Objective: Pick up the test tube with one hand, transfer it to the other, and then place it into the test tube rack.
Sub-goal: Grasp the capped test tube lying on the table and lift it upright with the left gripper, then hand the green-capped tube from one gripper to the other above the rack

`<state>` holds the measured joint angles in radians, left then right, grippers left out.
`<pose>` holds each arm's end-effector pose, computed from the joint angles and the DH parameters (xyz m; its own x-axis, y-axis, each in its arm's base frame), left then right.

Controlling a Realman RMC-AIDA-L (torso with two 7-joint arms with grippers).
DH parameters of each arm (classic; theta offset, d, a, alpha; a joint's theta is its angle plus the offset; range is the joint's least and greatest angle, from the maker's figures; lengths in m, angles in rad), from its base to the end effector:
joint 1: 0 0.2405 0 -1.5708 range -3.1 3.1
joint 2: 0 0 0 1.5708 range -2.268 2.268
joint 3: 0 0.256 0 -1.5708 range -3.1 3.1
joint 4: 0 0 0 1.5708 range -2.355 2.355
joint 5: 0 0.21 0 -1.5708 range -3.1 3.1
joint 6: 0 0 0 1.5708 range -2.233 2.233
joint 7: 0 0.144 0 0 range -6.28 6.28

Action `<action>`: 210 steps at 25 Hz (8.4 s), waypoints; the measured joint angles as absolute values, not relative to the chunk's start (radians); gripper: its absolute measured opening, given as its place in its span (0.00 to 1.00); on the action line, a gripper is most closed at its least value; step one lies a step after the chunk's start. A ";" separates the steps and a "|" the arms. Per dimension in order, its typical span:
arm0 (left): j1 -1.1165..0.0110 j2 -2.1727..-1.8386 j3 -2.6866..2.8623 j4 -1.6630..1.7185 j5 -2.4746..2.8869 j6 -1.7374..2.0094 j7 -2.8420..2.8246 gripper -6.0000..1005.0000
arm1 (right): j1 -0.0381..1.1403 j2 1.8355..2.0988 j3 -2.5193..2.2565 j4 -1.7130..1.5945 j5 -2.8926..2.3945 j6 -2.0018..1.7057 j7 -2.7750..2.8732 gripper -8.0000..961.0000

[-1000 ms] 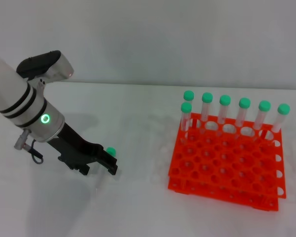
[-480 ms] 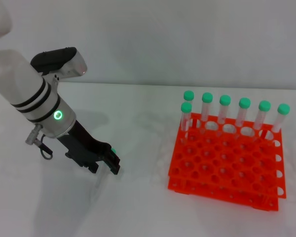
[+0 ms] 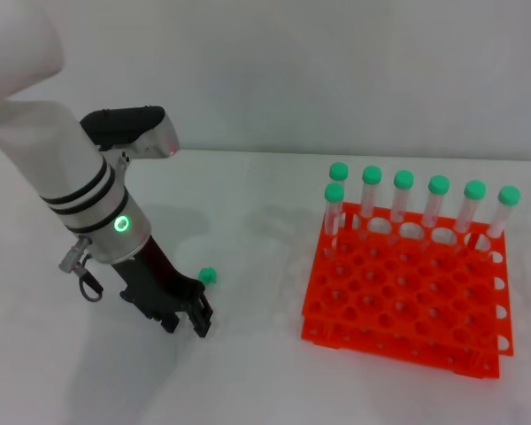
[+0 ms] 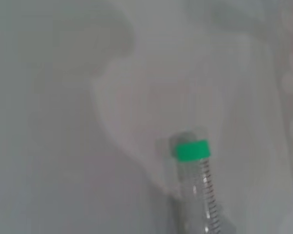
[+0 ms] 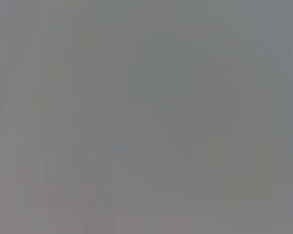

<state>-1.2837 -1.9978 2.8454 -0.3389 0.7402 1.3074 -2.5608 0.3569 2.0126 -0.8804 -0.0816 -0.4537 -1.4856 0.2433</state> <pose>-0.2120 0.4164 -0.0139 0.2454 0.9599 -0.1357 0.8480 -0.2804 -0.4497 0.3601 0.2977 0.0814 0.7344 0.3138 -0.6019 -0.6368 0.0117 -0.7709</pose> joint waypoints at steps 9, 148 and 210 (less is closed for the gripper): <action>-1.290 -2.007 2.845 -0.330 0.767 1.302 -2.582 0.49 | 0.357 2.013 -0.880 -0.084 -0.454 -1.482 0.243 0.84; -0.931 -2.078 2.845 -0.318 -0.270 1.535 -0.896 0.22 | 0.628 2.022 -1.342 -0.513 -1.200 -1.368 1.078 0.19; -1.104 -2.078 2.845 -0.327 -0.063 1.472 -1.114 0.26 | 0.570 2.011 -1.351 -0.525 -1.109 -1.308 1.078 0.69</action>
